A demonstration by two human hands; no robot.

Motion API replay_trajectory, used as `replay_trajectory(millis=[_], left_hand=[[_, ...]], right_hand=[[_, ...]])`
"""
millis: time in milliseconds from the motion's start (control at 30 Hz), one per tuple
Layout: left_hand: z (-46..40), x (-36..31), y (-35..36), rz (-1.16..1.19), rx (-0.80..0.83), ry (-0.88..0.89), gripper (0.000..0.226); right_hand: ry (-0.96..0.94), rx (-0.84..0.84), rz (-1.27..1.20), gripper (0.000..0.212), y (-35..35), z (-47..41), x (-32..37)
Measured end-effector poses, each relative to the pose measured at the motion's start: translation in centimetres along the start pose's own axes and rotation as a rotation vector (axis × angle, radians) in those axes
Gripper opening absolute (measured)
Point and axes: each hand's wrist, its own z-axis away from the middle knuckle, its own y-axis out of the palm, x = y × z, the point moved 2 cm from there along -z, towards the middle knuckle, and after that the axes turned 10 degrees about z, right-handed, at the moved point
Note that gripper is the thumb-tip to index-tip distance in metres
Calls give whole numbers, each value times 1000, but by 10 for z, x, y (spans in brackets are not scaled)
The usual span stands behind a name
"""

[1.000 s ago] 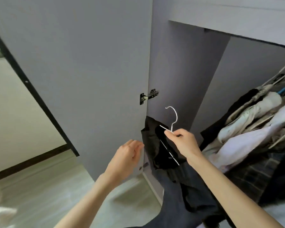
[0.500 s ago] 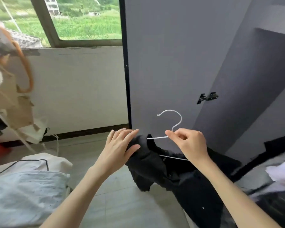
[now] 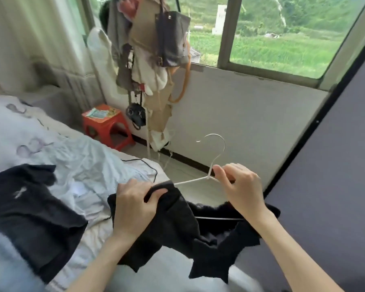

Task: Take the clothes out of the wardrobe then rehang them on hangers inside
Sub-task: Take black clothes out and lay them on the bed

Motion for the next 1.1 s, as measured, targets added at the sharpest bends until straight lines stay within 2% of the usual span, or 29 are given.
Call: replay_trajectory(millis=[100,200,267,533,667,900,1000,1100], left_hand=[[6,14,-35,-125,-149,-86,38],[16,26,-73,-210,-280,-202,44],[23,32,-98,-286,-351,-272,48],[73,46,-192,-476,-643,-523,59],[90,53,-254,-574,-785,-536,57],[129,83,-382,-899,-855,-489,50],[166,96,-430,-1087,-882,-540,52],[203,100,-468,-1188,-920,-620,53]], right_hand=[[57,76,-164,65,22,-13,1],[75,194,-257,57,47,-17,15],[-23,216,-271,53,64,-21,38],[-339,104,-319,44,103,-42,167],[-472,89,-385,47,116,-46,246],[-477,166,-566,51,139,-17,397],[-514,208,-684,48,144,16,460],[-567,328,-762,48,151,53,513]])
